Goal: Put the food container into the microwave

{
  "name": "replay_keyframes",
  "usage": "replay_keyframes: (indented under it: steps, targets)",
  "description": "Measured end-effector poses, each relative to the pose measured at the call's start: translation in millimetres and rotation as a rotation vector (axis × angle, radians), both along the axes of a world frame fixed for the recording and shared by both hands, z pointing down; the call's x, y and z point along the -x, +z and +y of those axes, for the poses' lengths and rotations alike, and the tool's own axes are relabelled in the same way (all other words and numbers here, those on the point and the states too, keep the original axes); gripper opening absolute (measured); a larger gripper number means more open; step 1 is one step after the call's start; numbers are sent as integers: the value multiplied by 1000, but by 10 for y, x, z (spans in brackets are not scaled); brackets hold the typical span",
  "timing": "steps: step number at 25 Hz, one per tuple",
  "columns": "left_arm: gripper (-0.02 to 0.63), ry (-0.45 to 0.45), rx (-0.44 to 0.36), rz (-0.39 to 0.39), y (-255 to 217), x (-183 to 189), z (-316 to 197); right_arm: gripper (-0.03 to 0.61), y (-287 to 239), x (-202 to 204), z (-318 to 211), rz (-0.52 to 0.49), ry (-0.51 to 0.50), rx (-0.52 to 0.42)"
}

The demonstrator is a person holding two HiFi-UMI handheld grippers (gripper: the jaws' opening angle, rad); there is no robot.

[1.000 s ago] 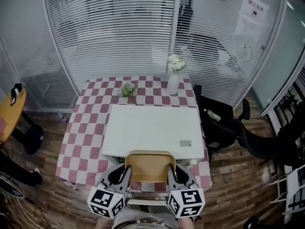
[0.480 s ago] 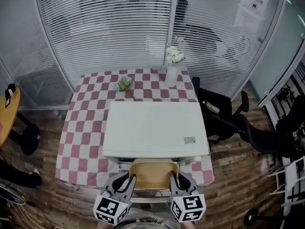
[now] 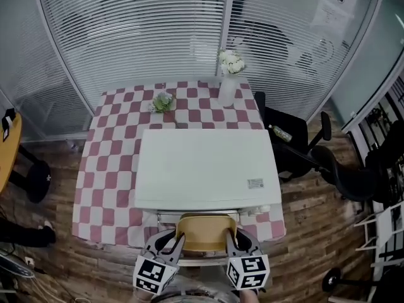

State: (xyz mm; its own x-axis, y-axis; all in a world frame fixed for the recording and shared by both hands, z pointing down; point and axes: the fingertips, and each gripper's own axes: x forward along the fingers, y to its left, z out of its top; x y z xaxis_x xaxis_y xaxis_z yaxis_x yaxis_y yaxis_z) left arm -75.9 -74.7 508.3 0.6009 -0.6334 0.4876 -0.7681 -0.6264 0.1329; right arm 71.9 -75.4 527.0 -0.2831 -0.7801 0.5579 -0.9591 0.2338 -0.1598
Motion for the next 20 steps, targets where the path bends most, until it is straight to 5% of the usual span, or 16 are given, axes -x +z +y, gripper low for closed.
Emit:
replay_keyframes:
  steps: [20]
  targets:
    - [66, -45, 97, -66, 671, 81, -579, 18, 613, 65, -588, 4, 40, 93]
